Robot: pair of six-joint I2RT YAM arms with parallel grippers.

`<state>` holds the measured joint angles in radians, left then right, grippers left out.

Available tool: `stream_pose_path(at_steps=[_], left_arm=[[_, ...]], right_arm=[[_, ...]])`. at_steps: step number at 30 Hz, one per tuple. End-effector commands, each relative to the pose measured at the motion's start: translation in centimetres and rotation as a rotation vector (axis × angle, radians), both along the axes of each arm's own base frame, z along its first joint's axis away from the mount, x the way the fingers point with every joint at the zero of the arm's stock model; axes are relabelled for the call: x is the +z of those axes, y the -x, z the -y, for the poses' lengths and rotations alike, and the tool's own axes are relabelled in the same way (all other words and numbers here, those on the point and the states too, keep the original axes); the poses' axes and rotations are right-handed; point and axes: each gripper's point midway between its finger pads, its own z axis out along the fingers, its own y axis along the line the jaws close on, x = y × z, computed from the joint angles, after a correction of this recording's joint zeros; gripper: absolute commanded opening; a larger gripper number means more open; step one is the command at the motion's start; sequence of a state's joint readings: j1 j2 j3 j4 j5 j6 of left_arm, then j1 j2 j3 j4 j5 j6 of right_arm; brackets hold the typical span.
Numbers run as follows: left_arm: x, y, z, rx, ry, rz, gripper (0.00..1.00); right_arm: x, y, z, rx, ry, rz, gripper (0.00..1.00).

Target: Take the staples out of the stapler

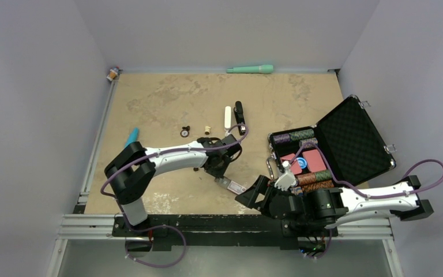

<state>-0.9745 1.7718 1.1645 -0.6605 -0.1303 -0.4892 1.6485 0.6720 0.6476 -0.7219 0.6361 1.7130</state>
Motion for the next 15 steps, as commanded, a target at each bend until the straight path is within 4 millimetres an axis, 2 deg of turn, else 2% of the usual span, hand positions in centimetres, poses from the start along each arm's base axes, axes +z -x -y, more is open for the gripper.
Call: stream_pose_path(at_steps=[1,7,10,12,15], left_arm=[[0.8,0.4,-2.7,0.129,-0.014,0.025,0.0],[1.0,1.8,-5.8,0.215,-0.047,0.038,0.0],[0.8,2.4,-7.3,0.267,-0.074,0.034,0.0],[0.7,2.8,-7.8,0.289,-0.079,0.029,0.0],[0.5,3.2,-8.3,0.315,-0.081,0.025,0.0]], right_arm=[[-0.7,-0.4,-0.1,-0.051,0.01,-0.014,0.95],[-2.6,-0.3,-0.6,-0.071,0.085,-0.029,0.92],[-3.3,-0.2,-1.1,-0.076,0.121,-0.04,0.87],[-3.7,-0.1,-1.3,-0.076,0.152,-0.034,0.82],[-4.5,-0.2,-1.4,-0.084,0.209,-0.025,0.62]])
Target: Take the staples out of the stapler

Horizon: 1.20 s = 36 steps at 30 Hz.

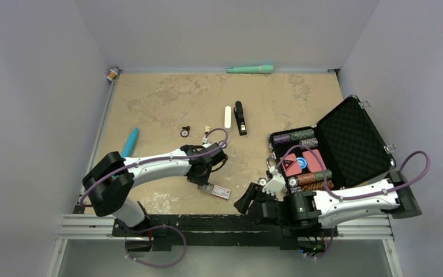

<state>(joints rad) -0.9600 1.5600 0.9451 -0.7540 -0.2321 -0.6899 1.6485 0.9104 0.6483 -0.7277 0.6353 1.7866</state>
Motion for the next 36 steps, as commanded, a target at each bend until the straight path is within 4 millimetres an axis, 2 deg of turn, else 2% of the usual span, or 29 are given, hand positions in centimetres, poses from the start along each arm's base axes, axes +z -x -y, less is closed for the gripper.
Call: stream_pose_path(at_steps=[1,5,7,10,12,16,19,25,30,36], left_arm=[[0.4,0.1,-1.2,0.087,-0.001,0.023,0.05],[1.2,0.4,-1.4,0.093,0.025,0.032,0.27],[2.1,0.4,-1.6,0.095,0.038,0.051,0.34],[3.9,0.1,-2.6,0.102,0.032,0.095,0.34],[4.8,-0.3,-3.7,0.126,0.008,0.123,0.29],[4.6,-0.7,-5.5,0.21,0.025,0.116,0.1],[4.2,-1.0,-5.9,0.25,0.023,0.105,0.03],[2.2,-1.2,-5.8,0.267,-0.014,0.065,0.02],[0.5,-1.1,-5.2,0.25,-0.001,0.03,0.02],[-0.2,-1.1,-3.8,0.21,0.052,0.009,0.0]], right_arm=[[0.3,-0.3,-0.5,-0.043,0.025,0.002,0.53],[-0.7,-0.3,-0.6,-0.05,0.068,0.006,0.28],[-0.8,-0.5,-0.6,-0.054,0.072,0.012,0.16],[-0.8,-0.7,-0.9,-0.048,0.06,0.028,0.06],[-0.7,-1.0,-1.2,-0.037,0.059,0.038,0.0],[-0.8,-2.5,-2.1,0.001,0.104,0.061,0.0],[-1.4,-3.7,-3.0,0.028,0.149,0.062,0.0],[-3.5,-5.5,-3.6,0.02,0.235,0.036,0.0],[-5.2,-6.2,-3.9,0.031,0.287,0.018,0.0],[-7.5,-6.7,-4.3,0.047,0.33,-0.01,0.0]])
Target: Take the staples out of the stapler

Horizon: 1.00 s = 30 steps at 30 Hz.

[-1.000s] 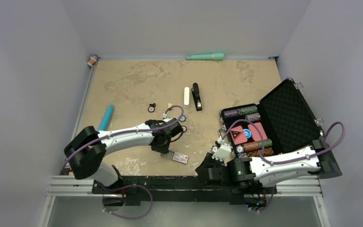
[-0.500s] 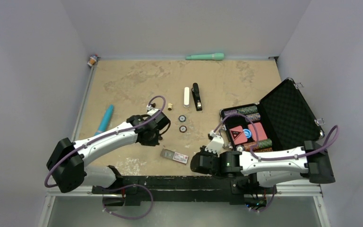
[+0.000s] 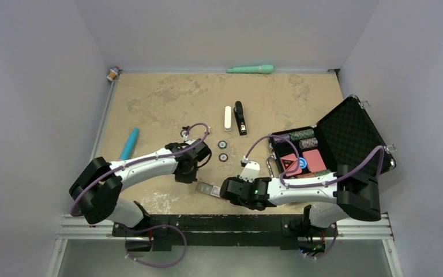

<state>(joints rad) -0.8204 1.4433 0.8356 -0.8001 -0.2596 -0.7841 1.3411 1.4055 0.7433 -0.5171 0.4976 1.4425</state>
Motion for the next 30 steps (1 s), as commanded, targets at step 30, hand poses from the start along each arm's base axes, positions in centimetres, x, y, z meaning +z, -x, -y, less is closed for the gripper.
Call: stream_pose_path(at_steps=[30], left_arm=[[-2.5,0.4,4.5,-0.101,0.203,-0.061,0.0]], right_arm=[[-1.5,-1.9,-2.9,0.075,0.014,-0.005,0.0]])
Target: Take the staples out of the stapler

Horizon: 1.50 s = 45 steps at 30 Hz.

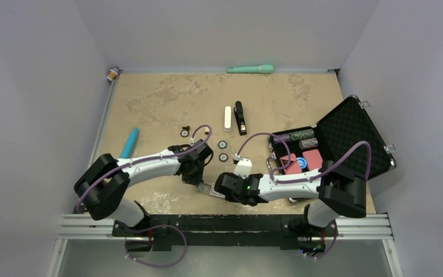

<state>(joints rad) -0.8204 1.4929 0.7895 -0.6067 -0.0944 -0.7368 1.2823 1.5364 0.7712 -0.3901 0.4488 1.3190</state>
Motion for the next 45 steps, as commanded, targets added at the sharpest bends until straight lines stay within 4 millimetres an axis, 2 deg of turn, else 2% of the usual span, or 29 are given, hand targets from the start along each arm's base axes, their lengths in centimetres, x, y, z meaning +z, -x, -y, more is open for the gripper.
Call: stream_pose_path(at_steps=[1,11,45], left_arm=[[-0.7,0.2,0.6,-0.021,0.036,-0.012,0.0],[-1.5,1.0,0.6,-0.026,0.058,-0.032,0.0],[-1.2,2.2,1.1,-0.01,0.133,-0.057,0.0]], right_arm=[[0.6,-0.4,-1.1,0.015,-0.017,0.007,0.0],[0.7,-0.5,-1.4,0.025,-0.018,0.011,0.0],[1.3,-1.2,-3.0,0.055,-0.007,0.033,0.0]])
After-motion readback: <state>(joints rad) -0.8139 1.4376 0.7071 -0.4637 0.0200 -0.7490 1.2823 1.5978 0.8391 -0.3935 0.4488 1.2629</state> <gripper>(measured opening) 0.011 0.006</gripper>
